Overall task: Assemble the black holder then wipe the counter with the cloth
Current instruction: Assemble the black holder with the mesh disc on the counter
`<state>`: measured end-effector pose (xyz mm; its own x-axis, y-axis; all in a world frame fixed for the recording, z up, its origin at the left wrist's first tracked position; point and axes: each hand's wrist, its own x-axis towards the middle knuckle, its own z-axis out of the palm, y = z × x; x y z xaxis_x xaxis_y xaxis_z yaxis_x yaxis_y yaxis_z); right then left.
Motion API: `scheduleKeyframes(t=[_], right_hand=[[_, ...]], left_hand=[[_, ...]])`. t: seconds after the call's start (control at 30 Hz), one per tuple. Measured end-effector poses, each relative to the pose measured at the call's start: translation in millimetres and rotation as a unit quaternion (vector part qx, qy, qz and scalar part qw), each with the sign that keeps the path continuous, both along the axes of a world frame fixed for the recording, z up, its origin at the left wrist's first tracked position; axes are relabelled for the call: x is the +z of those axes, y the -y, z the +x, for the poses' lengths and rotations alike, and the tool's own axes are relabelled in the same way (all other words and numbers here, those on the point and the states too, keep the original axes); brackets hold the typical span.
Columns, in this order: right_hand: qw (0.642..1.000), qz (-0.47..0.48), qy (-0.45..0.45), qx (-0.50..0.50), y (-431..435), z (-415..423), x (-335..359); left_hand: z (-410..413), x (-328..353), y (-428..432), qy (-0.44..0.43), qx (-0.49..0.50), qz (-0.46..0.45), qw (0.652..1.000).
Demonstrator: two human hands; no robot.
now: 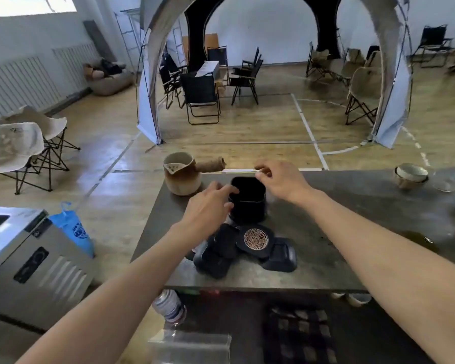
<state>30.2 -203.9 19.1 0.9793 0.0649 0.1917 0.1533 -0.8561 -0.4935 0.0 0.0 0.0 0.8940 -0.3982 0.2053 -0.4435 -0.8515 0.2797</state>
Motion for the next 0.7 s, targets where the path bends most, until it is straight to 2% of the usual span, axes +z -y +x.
scheduleKeyframes(t=[0.2, 0.3, 0.4, 0.5, 0.6, 0.7], right_hand=[[0.998, -0.027, -0.061, -0.003, -8, 15, 1], [0.996, -0.054, -0.053, -0.048, 5, 14, 4], [0.989, -0.068, -0.083, -0.097, 17, 8, 5], [0.978, -0.006, -0.143, -0.152, 27, 3, 3], [0.957, 0.109, -0.199, -0.181, 38, -4, 8], [0.941, 0.182, -0.225, -0.176, 48, -11, 10]], left_hand=[[18, -8, 2, -0.012, -0.047, -0.005, 0.999], [29, -6, 8, -0.013, -0.016, -0.032, 0.999], [34, -5, 22, -0.051, 0.034, -0.109, 0.992], [35, -6, 32, -0.172, 0.025, -0.208, 0.963], [38, -5, 38, -0.264, -0.038, -0.23, 0.936], [37, -1, 41, -0.265, -0.054, -0.22, 0.937]])
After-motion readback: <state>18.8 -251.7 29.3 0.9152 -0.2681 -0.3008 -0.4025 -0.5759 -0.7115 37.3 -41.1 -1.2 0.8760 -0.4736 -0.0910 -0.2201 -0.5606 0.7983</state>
